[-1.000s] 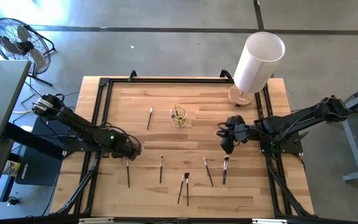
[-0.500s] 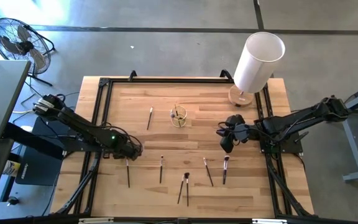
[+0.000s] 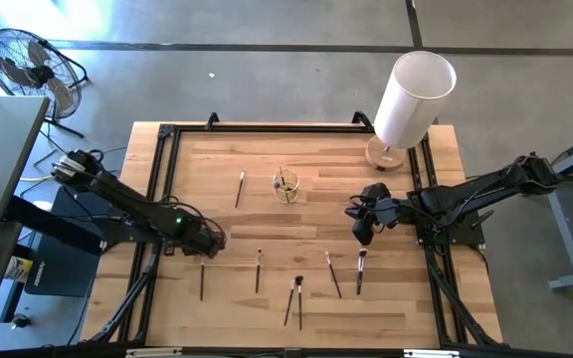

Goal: Put items in baskets/containers
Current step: Put the black eyeshadow brush into the gold container

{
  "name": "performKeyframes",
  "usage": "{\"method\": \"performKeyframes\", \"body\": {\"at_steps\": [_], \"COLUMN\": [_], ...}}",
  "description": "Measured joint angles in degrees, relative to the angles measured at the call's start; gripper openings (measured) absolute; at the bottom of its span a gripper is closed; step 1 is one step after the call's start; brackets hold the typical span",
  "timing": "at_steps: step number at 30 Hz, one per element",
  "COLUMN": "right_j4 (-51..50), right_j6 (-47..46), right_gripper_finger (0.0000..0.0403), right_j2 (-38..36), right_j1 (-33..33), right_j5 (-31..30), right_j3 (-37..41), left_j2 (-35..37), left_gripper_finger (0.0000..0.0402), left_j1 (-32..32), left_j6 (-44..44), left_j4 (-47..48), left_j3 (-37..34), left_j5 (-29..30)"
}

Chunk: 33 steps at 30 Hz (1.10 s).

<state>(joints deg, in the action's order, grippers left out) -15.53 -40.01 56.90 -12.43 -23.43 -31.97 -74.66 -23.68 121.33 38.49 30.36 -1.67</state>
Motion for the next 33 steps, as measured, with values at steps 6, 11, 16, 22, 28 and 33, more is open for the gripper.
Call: {"method": "performKeyframes", "body": {"at_steps": [6,11,16,22,28,33], "right_j4": [0.0,-0.34,-1.11,-1.31,-0.77,-0.26], "right_j6": [1.46,2.83,2.63,2.82,2.87,2.64], "right_gripper_finger": [0.0028,0.0027,0.0021,0.0017,0.0016,0.0016], "right_j2": [0.0,0.02,0.07,0.07,0.07,0.07], "right_j1": [0.01,-0.01,-0.02,-0.97,-1.5,-1.5], "right_j5": [1.34,1.32,2.5,2.42,2.2,2.2], "right_j3": [0.0,-0.02,-0.02,-0.02,-0.02,-0.02], "left_j2": [-0.29,-0.38,-0.34,-0.26,-0.27,-0.43], "left_gripper_finger": [0.0002,0.0,0.0,0.0,0.0,0.0], "left_j1": [-0.28,-0.87,-1.4,0.37,8.38,18.62], "left_j6": [-1.06,-4.47,-11.6,-30.22,-60.73,-83.24], "left_j4": [-1.01,-0.47,-0.44,-5.32,-21.36,-40.55], "left_j3": [2.69,9.77,16.46,24.55,30.0,30.27], "left_j5": [6.8,22.3,38.23,58.31,57.59,44.12]}}
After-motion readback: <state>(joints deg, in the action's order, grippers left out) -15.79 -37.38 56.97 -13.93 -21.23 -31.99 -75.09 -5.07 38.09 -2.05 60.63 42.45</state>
